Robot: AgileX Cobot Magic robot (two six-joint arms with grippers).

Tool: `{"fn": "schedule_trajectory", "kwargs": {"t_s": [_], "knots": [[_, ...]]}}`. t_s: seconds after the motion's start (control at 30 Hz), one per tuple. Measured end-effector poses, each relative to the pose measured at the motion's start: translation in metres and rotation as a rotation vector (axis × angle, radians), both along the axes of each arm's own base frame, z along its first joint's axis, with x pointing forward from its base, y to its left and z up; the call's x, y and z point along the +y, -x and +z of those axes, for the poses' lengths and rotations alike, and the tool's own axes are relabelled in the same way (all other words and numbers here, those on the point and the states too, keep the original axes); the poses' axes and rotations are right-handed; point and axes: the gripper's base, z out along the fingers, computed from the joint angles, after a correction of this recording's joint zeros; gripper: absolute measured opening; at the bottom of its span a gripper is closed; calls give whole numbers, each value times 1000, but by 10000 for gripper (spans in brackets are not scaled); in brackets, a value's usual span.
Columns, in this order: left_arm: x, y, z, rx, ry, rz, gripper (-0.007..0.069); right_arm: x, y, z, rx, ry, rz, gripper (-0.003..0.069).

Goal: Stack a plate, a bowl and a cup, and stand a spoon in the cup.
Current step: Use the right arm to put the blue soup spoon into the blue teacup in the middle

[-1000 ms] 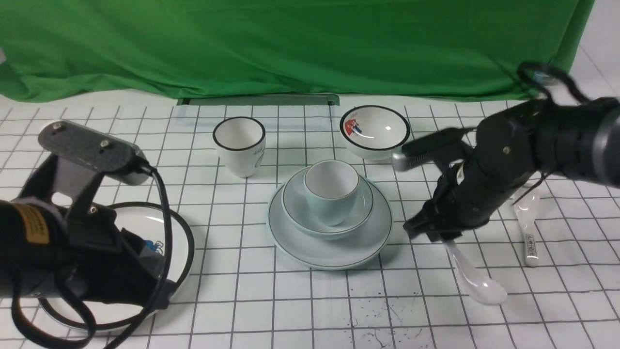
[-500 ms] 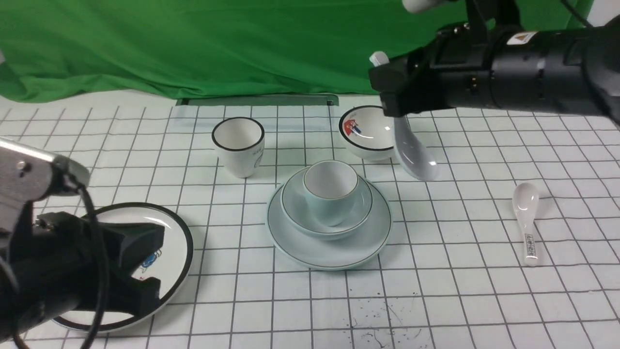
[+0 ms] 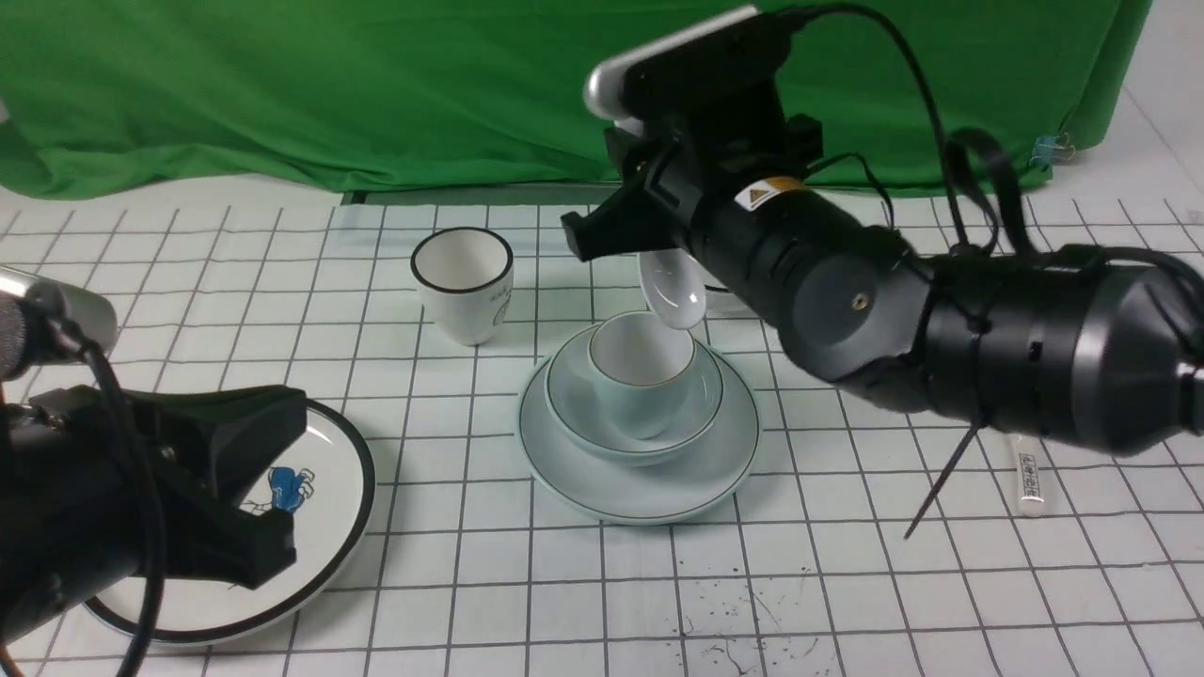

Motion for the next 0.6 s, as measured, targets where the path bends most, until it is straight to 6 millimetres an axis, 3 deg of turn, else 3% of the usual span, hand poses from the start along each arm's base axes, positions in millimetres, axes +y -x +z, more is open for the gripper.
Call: {"fn": "schedule_trajectory", "kwargs": {"t_s": [0.23,0.6], "knots": [[0,0,0,-5,-12,-4,-34,9,-7,-31,32,34,-19,188],[0,0,0,-5,-12,-4,-34,10,-11,-46,39,41,-45,189]]}}
